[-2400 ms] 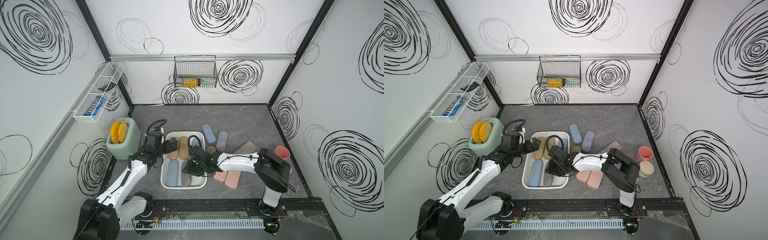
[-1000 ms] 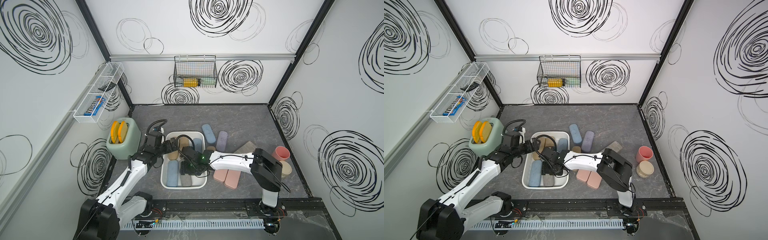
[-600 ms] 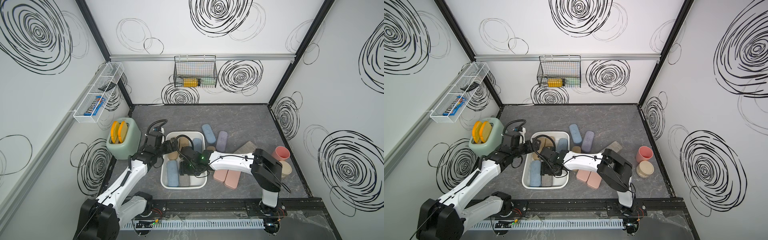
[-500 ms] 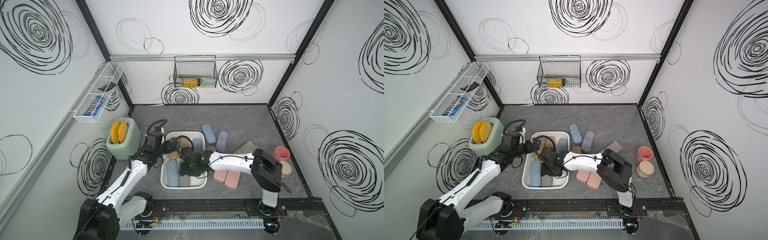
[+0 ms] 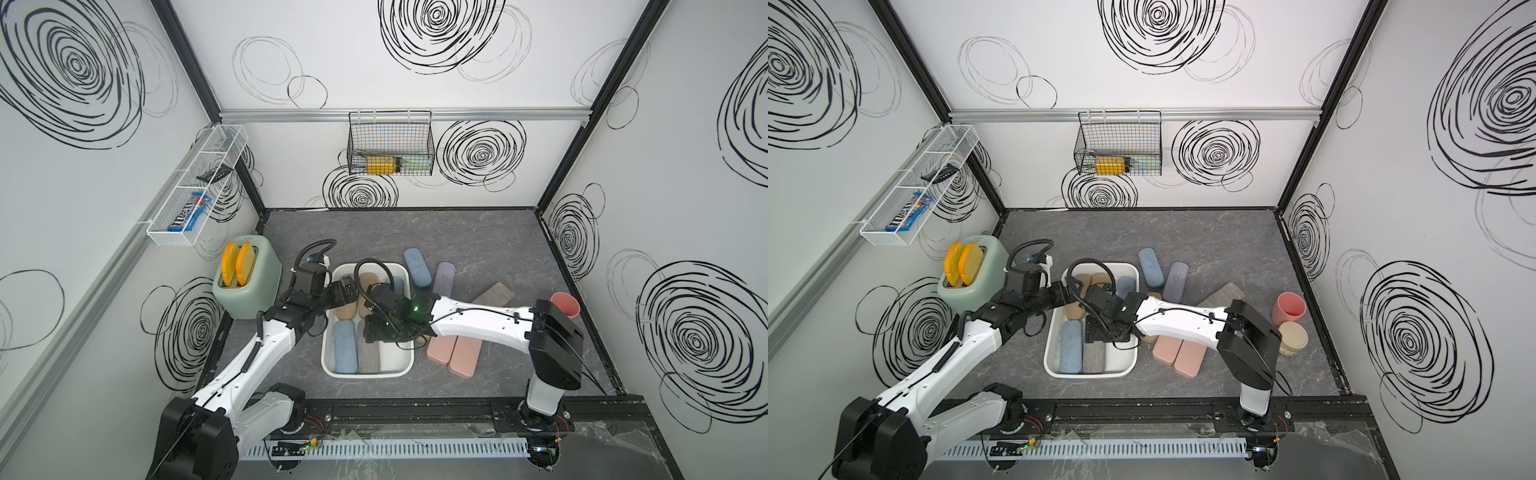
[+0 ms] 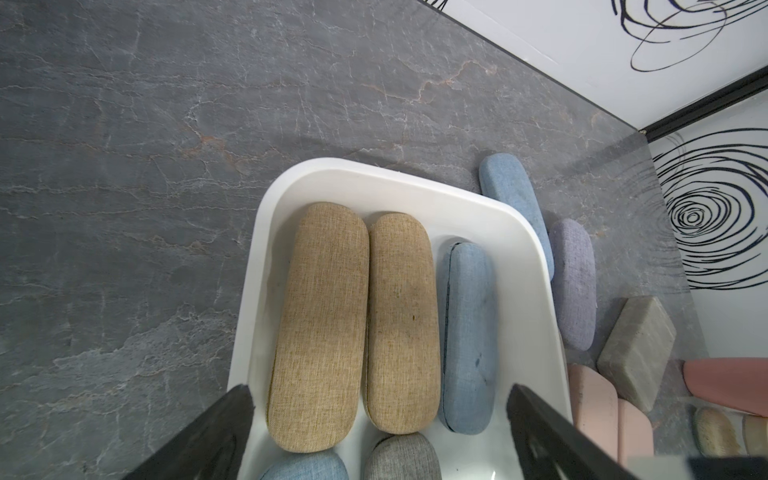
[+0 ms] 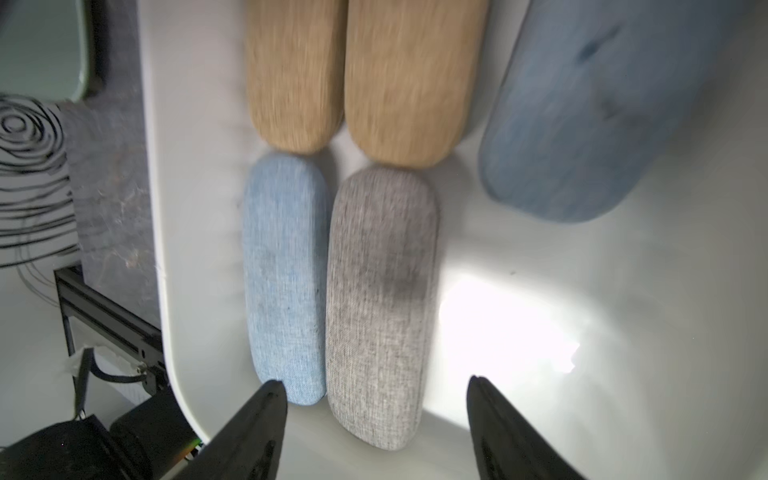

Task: Put the glasses cases into the storage boxes
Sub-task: Place the glasses case in the storage box, then pick up the glasses case at the center of the board.

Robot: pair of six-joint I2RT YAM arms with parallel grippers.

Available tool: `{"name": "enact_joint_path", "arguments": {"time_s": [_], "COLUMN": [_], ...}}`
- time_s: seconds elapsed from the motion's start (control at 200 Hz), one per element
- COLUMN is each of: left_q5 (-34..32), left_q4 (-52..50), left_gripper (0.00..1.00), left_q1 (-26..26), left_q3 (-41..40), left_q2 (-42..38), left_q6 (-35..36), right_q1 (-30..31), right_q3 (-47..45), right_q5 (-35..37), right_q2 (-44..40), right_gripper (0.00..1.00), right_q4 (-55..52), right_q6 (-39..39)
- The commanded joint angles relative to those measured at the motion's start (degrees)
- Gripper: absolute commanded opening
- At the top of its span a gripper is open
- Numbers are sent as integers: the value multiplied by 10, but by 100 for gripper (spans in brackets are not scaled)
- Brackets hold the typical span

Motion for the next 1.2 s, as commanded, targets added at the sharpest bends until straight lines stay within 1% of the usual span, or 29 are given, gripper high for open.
{"name": "enact_joint_path", "arguments": {"time_s": [0.0,0.105,0.19,0.3,0.38,0.51,0.766,0.951,1.196], "left_q5": [4,3,-1,-4,-4,-4,0,2,2], "left_q4": [20,20,18,17,17,16,17,18,17], "left_gripper": [99,99,99,100,100,100,99,100,99], "left_q1": [-6,-10,-13,-15,-16,-17,-17,-18,-18], "left_q3": [-2,-3,-2,-2,-2,-2,-2,-1,0], "left_q2": [-4,-5,-5,-4,-1,1,4,7,7], "left_q6": [6,9,10,10,10,10,9,9,10], "right_q1": [-90,-176,-233,-292,-321,-328,-335,-334,-332], "right_q3": [18,16,11,26,39,40,44,48,40], "right_q5": [74,82,78,87,75,91,92,121,119], "right_q2": [-54,-69,-62,-26,12,45,94,130,144], "right_gripper": [75,76,80,85,86,87,85,85,86], "right_q4": [-78,-82,-76,-98,-104,-90,-81,-87,-68], "right_q6": [-58,-115,-166,-185,-212,-239,-239,-231,-235]}}
